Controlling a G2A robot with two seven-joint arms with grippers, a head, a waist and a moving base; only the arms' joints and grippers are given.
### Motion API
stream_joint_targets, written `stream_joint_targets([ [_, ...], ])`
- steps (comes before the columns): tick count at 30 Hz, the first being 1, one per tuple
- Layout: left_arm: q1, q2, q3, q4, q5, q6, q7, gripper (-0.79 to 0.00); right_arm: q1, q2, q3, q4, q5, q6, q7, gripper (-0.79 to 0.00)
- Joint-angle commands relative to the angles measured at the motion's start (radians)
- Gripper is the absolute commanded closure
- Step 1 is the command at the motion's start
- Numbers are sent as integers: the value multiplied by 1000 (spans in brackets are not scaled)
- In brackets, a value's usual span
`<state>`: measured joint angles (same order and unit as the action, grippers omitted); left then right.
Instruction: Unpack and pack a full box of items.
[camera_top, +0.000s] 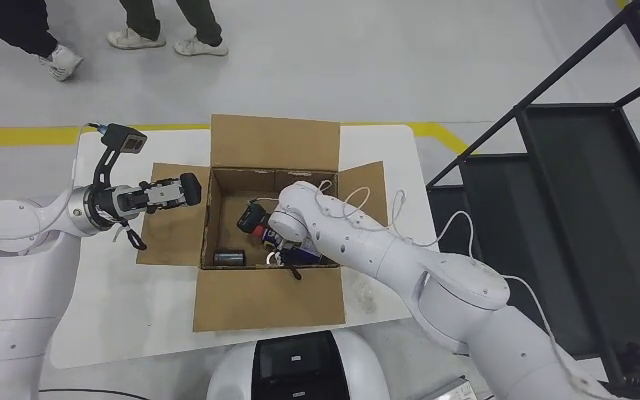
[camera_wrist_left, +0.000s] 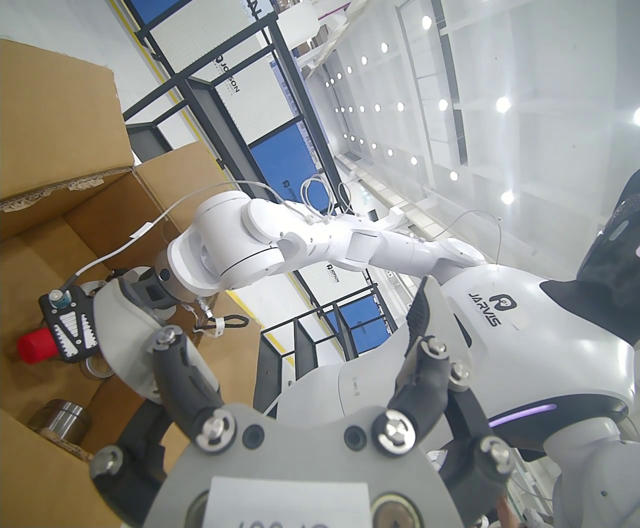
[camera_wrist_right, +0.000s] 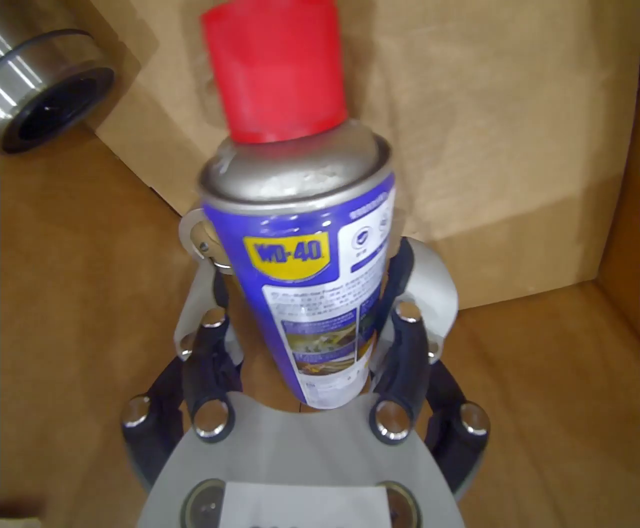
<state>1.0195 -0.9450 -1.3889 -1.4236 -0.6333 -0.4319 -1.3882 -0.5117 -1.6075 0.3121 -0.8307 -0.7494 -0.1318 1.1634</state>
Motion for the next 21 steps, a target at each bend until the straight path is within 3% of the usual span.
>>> stream_joint_targets([
  [1,0,0,0,0,0,0,0,-785,2,-10,0,23,-1,-2,-7,-243],
  [2,0,0,0,0,0,0,0,-785,2,-13,1,29,-2,-3,-8,-40],
  [3,0,0,0,0,0,0,0,-785,4,-17,1,37,-6,-4,-12,0],
  [11,0,0,0,0,0,0,0,-785,13,-16,35,14,-30,18,-30,0],
  [16,0,0,0,0,0,0,0,-785,-32,39,104,-136,-68,50,-43,0],
  [21,0,0,0,0,0,0,0,-785,-140,128,223,-380,-172,116,-73,0],
])
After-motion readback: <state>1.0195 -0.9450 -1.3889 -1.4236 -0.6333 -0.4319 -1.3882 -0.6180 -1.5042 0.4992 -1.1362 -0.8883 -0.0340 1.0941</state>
